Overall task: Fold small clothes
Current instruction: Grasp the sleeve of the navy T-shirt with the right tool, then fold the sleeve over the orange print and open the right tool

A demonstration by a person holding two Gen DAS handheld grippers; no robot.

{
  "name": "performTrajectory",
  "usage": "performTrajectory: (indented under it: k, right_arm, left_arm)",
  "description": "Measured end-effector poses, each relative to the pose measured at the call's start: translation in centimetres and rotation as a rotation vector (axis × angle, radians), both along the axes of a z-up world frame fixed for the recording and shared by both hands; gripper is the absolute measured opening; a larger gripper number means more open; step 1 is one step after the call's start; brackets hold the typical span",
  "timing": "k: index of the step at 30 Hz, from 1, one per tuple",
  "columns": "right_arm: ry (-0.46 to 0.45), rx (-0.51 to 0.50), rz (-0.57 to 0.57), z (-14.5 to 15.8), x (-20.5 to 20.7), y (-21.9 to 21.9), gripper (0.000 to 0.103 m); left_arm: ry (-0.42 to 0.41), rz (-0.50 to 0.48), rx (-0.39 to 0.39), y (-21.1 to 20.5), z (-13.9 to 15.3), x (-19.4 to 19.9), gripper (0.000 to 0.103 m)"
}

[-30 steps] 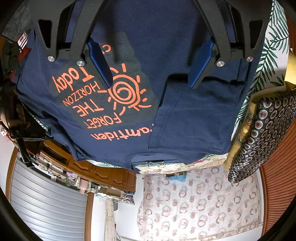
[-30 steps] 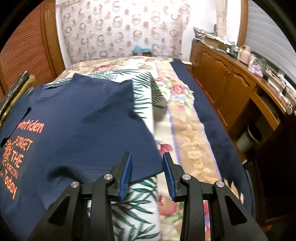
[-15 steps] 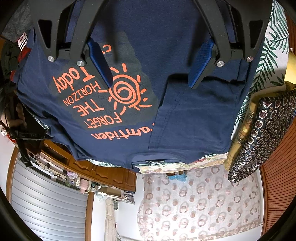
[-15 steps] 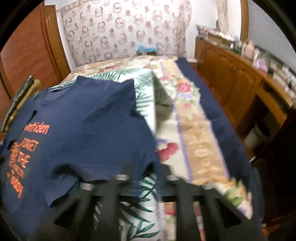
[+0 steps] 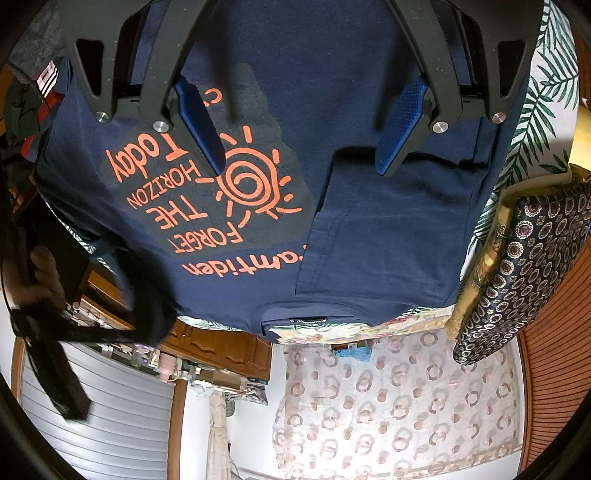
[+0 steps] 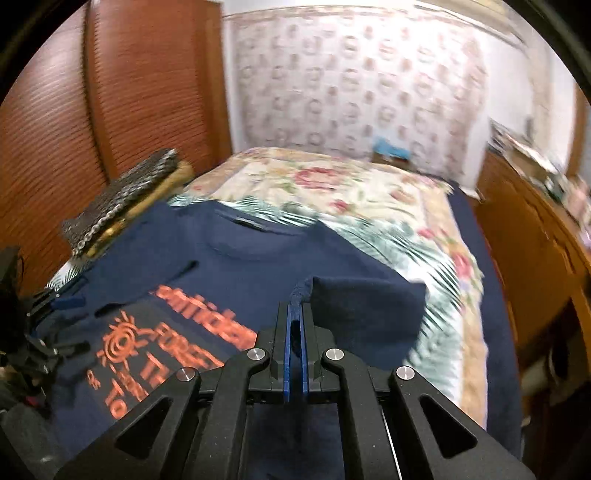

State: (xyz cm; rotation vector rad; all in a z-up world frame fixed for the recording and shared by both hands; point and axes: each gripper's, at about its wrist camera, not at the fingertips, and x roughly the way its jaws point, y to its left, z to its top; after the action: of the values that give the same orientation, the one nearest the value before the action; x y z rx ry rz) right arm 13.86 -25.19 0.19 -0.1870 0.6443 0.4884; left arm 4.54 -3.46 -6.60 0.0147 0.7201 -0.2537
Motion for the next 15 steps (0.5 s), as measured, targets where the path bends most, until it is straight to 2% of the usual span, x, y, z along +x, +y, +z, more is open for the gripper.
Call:
performTrajectory:
  k: [2,7,10,12,15]
  right_arm:
    - [0.007,-0.029,0.031,-0.1,0.8,2.4,0.004]
    - [0.048,-0.010,0.086,-0.4,2.3,5.1,0.004]
    - [-0.003,-0.086,0.052,-0.3,3.1,4.7,0.019]
    - [0.002,-0.082,0.058,-0.3,3.0,4.1,0.026]
    - [-0.010,-0.097,0.022,-0.9,1.5,3.0,0.027]
  left_arm:
    - [-0.001,0.000,-0.002,-0.1,0.0,-0.1,0.084]
    - [-0.001,0.002,-0.011,-0.2,0.0,-0.2,0.084]
    - [-0.001,0.002,-0.013,0.0,0.0,-0.1,0.084]
    - [-0.001,0.002,-0.013,0.0,0.0,-0.1,0.084]
    - [-0.001,0.002,-0.010,0.0,0.0,-0.2,0.084]
